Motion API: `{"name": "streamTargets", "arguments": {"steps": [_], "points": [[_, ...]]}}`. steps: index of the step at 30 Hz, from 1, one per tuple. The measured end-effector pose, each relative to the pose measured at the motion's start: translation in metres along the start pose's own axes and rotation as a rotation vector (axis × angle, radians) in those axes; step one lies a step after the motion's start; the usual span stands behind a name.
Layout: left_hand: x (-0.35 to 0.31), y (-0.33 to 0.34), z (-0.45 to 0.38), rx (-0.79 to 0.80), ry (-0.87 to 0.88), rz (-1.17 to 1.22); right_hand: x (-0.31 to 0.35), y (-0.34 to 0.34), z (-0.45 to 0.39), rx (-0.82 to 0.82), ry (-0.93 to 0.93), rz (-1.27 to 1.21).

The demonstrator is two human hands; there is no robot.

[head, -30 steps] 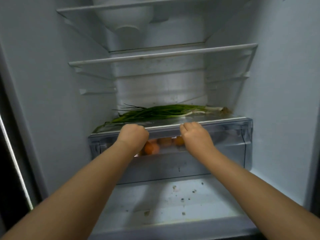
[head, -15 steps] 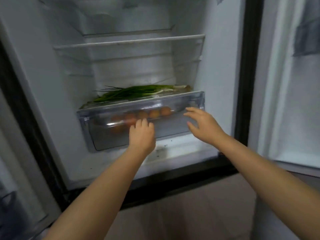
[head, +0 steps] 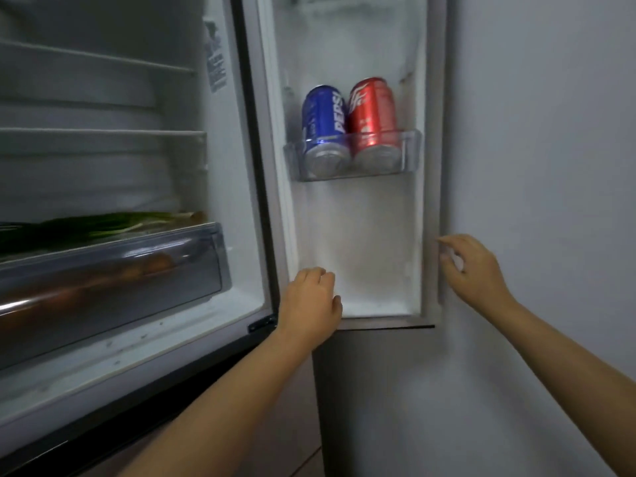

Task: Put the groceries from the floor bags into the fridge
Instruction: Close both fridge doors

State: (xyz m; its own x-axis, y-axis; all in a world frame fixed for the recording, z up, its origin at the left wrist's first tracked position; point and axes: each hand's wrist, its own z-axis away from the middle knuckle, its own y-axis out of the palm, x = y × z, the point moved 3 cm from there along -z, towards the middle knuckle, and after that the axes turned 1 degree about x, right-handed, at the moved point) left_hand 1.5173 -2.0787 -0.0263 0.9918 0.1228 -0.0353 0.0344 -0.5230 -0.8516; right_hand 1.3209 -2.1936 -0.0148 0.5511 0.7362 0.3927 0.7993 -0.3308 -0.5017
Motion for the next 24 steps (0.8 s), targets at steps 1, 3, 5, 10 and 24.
{"name": "streamTargets", "arguments": {"steps": [1, 3, 5, 10, 24], "points": [[-0.014, 0.002, -0.01, -0.026, 0.005, 0.021, -0.012, -0.002, -0.008, 0.016, 0.044, -0.024], [-0.038, 0.007, -0.029, -0.073, 0.008, 0.087, -0.035, 0.003, -0.027, 0.117, 0.162, -0.1], [-0.058, 0.016, -0.047, -0.092, -0.005, 0.151, -0.048, 0.013, -0.047, 0.217, 0.198, -0.16], [-0.091, 0.032, -0.075, -0.131, -0.107, 0.319, -0.064, 0.039, -0.069, 0.341, 0.188, -0.532], [-0.116, 0.021, -0.05, -0.271, -0.345, 0.437, -0.061, 0.019, -0.032, 0.375, -0.089, -0.522]]}}
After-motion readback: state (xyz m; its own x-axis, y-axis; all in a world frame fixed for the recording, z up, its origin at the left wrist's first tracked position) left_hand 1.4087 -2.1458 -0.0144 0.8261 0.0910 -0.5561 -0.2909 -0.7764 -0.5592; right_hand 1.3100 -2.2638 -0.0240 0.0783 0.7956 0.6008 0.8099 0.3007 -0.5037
